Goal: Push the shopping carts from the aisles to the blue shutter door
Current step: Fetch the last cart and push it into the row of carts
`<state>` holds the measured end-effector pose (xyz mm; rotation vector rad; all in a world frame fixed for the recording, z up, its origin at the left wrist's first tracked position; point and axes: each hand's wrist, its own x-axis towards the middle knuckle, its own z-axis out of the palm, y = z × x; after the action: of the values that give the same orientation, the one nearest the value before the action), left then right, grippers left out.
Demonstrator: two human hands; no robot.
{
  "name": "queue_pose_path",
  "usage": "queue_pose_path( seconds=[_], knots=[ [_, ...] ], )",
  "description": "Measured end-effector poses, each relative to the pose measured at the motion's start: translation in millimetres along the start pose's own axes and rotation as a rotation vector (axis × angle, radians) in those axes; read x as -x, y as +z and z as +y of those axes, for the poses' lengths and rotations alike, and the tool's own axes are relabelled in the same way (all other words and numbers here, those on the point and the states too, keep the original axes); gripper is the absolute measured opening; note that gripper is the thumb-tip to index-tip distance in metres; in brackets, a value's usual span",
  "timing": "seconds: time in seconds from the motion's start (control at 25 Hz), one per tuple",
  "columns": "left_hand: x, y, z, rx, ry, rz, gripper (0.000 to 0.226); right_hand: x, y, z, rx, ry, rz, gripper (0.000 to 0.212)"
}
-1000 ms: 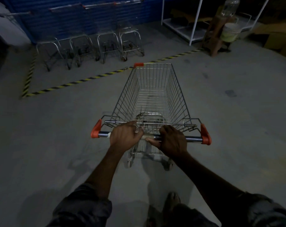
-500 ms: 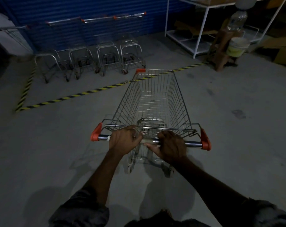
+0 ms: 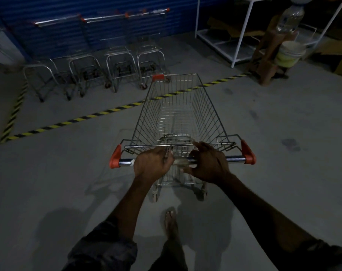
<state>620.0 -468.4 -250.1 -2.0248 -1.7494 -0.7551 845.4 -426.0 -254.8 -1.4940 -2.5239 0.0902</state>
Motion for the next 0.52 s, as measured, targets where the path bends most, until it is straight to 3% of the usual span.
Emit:
queue_pose_path(
  seconds=[0.08,0.24,0.36,0.52],
  knots=[
    [-32,28,-13,-0.007,-0.008,0.007,0.038,-44,-6,18,0.007,0.018,-0.146,0.062],
    [-99,83,-43,0.029,-0.021,-0.001,0.045,-134,-11,46,0.010,0.074,-0.237,0.050],
    [-152,119,-67,0.094,-0.011,-0.060,0.041,-200,-12,65,-0.039,0.132,-0.324,0.054],
    [-225,163,-97,0.102,-0.049,-0.278,0.048,-284,-14,87,-0.045,0.198,-0.392,0.070]
  ],
)
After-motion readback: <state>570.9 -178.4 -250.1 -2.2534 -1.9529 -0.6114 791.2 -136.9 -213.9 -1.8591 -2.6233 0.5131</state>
